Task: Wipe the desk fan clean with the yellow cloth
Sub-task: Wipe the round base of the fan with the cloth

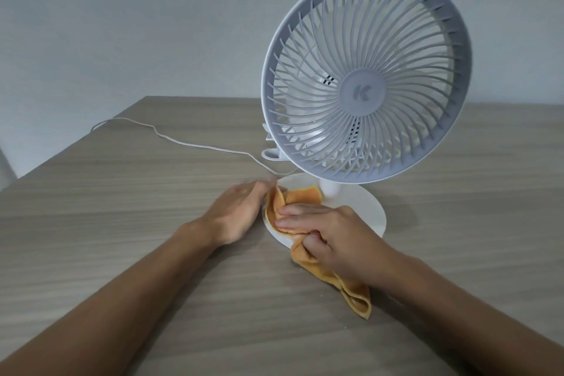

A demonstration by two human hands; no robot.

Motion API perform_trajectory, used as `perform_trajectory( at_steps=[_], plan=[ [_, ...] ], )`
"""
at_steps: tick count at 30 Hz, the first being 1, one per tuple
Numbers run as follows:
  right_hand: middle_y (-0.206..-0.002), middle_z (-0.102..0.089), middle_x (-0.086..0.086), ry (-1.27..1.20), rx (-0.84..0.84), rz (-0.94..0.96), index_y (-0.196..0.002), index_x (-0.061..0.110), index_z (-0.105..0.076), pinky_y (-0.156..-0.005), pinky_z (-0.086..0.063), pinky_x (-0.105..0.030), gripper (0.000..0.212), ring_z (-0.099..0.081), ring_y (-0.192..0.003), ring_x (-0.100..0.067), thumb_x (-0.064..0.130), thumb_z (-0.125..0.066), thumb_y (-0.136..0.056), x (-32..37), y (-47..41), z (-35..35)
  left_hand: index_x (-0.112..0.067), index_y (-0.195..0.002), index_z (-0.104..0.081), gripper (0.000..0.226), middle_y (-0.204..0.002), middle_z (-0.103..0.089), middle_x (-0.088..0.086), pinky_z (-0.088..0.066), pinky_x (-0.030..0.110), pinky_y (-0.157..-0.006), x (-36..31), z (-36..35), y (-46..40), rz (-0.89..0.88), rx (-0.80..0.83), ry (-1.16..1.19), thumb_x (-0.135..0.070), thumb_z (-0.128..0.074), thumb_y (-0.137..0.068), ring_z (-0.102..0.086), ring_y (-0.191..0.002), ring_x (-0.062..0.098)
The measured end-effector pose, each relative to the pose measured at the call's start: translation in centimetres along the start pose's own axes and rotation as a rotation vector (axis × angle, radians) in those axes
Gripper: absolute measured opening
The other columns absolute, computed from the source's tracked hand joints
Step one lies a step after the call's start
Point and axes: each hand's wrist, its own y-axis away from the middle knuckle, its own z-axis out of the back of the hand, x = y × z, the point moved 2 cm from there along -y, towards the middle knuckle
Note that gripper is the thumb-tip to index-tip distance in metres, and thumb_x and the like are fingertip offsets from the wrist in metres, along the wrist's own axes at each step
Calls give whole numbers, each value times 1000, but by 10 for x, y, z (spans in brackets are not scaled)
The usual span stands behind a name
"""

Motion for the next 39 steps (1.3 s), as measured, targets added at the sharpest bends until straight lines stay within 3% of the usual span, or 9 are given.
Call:
perform_trajectory(
  at_steps=[4,9,12,17,19,25,30,34,39],
  plan=[
    [-125,-66,10,-112,11,61,-103,22,-76,-107,-37,-16,45,-53,-122,5,-8,-55,-76,-3,15,8,-39,-126,-63,64,-145,-53,-17,-25,30,-115,-2,2,2,-23,41,-43,-54,-12,-90,-42,-136,8],
    [-98,-74,19,-407,-267,-166,-76,24,-80,-84,-48,-9,51,-68,-97,0,-18,-50,-75,-25,42,35,-43,-132,-58,49,-154,-39,-19,-18,20,-105,-1,1,3,-13,35,-105,-37,-17,-105,-31,-143,8],
    [-108,-72,18,-214,-422,-193,-90,23,-79,-85,-43,-3,47,-64,-101,7,-14,-54,-76,-30,36,41,-44,-133,-56,50,-156,-37,-20,-16,20,-105,-2,0,4,-9,50,-100,-39,-16,-104,-29,-144,8],
    [-139,-55,4,32,-157,-137,-130,23,-59,-106,-23,-6,47,-46,-127,-3,3,-47,-90,-16,12,11,-49,-128,-58,60,-152,-40,-22,-24,26,-110,-5,-1,6,-1,34,-57,-54,-15,-87,-33,-141,8],
    [-139,-56,4,29,-115,-70,-130,22,-59,-108,-22,-9,46,-45,-129,-4,3,-46,-90,-5,5,4,-48,-130,-57,52,-148,-47,-20,-29,19,-100,-6,-1,6,-29,14,-58,-48,-17,-97,-40,-136,8],
    [-122,-68,1,-82,-39,169,-104,13,-75,-111,-35,-22,37,-55,-124,-7,-1,-50,-82,9,19,-1,-41,-127,-60,71,-149,-48,-17,-21,31,-117,-5,1,5,-8,45,-21,-57,-9,-81,-36,-141,8],
    [-97,-76,4,-242,-268,115,-87,14,-80,-96,-49,-20,42,-67,-103,-3,-13,-52,-71,1,42,14,-43,-130,-58,69,-154,-39,-20,-20,27,-115,-5,2,5,-31,30,-108,-48,-9,-83,-31,-143,8],
    [-111,-72,7,-142,-455,-25,-101,17,-77,-101,-42,-16,47,-61,-112,0,-11,-50,-74,-11,36,30,-45,-127,-60,57,-152,-42,-20,-23,31,-115,-6,2,7,-6,28,-60,-47,-16,-91,-35,-141,9],
    [-134,-59,3,-13,-171,-124,-134,24,-54,-106,-36,-24,50,-52,-121,-13,3,-45,-89,-9,11,5,-41,-133,-57,65,-152,-43,-19,-24,24,-108,-5,-1,6,-24,36,-78,-48,-10,-88,-34,-141,8]
  ],
)
